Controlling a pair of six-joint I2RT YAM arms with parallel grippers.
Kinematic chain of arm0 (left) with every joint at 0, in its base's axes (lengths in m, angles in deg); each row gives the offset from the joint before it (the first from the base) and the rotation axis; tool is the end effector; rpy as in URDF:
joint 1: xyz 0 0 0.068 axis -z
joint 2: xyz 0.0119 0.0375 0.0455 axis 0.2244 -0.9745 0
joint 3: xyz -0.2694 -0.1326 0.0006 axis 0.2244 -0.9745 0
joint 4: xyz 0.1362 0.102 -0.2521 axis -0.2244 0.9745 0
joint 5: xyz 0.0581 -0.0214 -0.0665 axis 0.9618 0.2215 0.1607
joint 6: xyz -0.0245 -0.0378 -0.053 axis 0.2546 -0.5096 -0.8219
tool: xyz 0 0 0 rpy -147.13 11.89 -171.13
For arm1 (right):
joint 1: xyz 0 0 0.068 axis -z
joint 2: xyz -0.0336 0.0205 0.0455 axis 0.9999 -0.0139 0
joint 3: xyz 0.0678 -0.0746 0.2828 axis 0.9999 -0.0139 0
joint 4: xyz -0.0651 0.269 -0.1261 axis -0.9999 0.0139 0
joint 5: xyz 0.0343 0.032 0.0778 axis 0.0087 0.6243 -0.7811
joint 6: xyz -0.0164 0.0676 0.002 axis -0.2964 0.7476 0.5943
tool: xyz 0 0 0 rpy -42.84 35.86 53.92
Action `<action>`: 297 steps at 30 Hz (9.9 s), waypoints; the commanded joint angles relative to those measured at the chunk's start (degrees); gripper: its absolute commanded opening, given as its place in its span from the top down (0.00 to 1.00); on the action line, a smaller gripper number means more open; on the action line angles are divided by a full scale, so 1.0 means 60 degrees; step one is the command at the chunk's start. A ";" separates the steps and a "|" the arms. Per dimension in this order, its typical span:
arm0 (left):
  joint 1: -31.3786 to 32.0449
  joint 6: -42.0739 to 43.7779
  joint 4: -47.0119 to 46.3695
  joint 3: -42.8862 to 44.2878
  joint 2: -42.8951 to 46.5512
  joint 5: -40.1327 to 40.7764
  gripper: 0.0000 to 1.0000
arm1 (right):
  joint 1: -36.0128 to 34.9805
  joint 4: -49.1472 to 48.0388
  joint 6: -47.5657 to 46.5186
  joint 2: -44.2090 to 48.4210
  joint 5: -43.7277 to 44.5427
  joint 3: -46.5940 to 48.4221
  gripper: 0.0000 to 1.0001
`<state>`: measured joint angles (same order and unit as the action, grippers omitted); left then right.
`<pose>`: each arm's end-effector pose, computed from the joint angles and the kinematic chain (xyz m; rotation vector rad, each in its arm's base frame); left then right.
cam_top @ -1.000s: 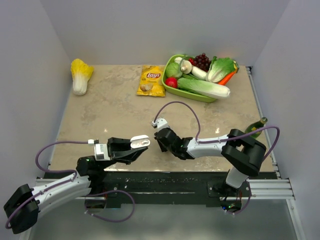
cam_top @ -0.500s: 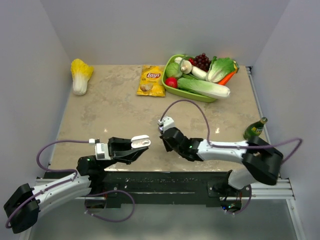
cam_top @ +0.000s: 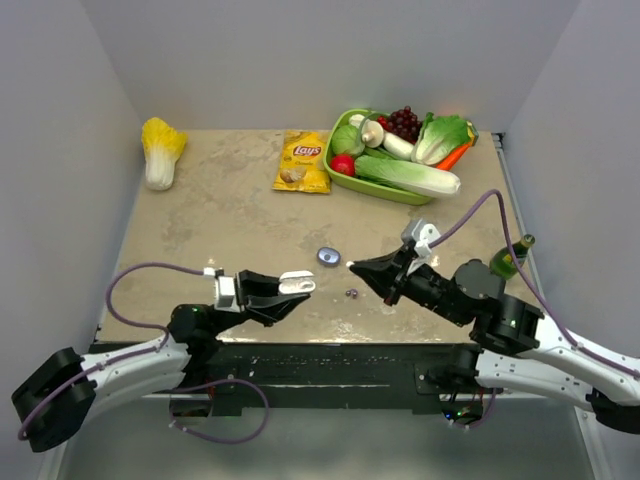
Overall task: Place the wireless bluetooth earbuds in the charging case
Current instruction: Pick up the earbud from the center of the board, then place the earbud in the charging case, then close the charging case, then place the charging case at the center of the board, then pick up the charging case at the center of the board, then open the charging case.
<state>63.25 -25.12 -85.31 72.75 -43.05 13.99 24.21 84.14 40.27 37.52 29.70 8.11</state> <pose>0.0954 -0.1445 0.2432 0.5978 0.9169 -1.2834 0.0935 0.1730 0.3967 -0.5911 1.5266 0.8695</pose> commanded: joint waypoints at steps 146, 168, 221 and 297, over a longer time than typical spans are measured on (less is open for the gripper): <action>-0.5421 -0.3415 0.6670 0.7023 -1.0531 0.1560 0.90 | -0.2396 -0.1115 0.2652 -0.2152 0.3564 -0.2469 0.63; -0.5949 -0.3429 0.8486 0.5356 -0.8500 0.2994 0.08 | -0.2396 -0.0310 0.2242 -0.1918 0.4209 -0.2060 0.60; 0.0394 -0.1964 1.3437 0.9792 -1.0662 0.7667 0.00 | -0.2381 0.1258 0.3472 -0.0409 0.6274 -0.1971 0.41; 0.0511 0.3338 -0.5561 -0.1281 -0.4484 0.1604 1.00 | -0.0301 0.0585 0.2432 -0.3044 -0.0213 0.0827 0.28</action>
<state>65.98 -8.53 -80.22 72.40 -71.50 30.84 22.18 87.90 54.81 21.72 40.72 11.38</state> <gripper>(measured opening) 0.695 0.724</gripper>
